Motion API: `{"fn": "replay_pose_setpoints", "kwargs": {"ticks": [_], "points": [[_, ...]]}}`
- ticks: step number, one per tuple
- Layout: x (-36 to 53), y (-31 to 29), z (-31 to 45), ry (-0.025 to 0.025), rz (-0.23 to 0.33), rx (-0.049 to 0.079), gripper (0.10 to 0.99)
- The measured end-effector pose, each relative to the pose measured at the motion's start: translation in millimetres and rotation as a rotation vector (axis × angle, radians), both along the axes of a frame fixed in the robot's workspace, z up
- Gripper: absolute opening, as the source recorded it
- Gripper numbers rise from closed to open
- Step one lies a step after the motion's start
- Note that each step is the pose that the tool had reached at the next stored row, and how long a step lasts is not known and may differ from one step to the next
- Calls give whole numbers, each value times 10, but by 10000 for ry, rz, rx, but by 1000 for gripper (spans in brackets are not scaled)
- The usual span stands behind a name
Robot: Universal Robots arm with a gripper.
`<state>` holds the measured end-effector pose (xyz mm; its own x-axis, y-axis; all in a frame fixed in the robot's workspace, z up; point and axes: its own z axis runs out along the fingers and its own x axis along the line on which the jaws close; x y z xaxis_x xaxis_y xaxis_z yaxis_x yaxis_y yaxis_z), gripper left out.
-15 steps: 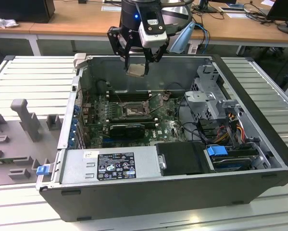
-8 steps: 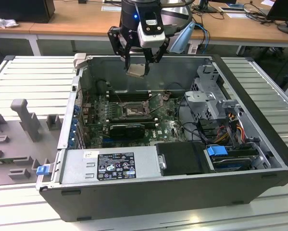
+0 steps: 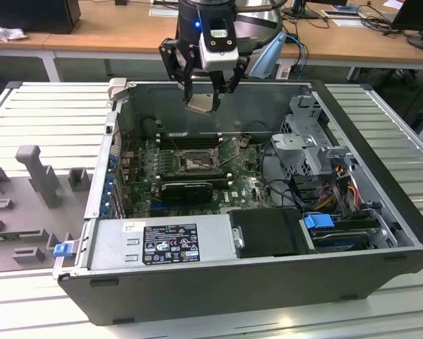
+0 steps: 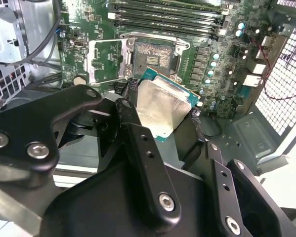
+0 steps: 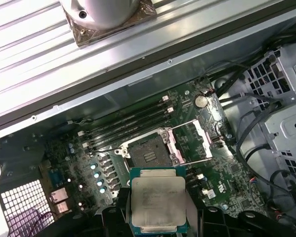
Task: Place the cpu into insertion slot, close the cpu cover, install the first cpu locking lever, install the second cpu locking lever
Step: 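Place the cpu into insertion slot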
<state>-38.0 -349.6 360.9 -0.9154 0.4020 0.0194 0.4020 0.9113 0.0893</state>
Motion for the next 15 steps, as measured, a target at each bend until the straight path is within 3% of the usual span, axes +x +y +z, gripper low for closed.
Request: {"fn": "replay_pose_setpoints", "kwargs": {"ticks": [8,15], "points": [[0,0,-9,0,-988,-5,533],[0,0,-26,-1,-2212,-4,533]]}}
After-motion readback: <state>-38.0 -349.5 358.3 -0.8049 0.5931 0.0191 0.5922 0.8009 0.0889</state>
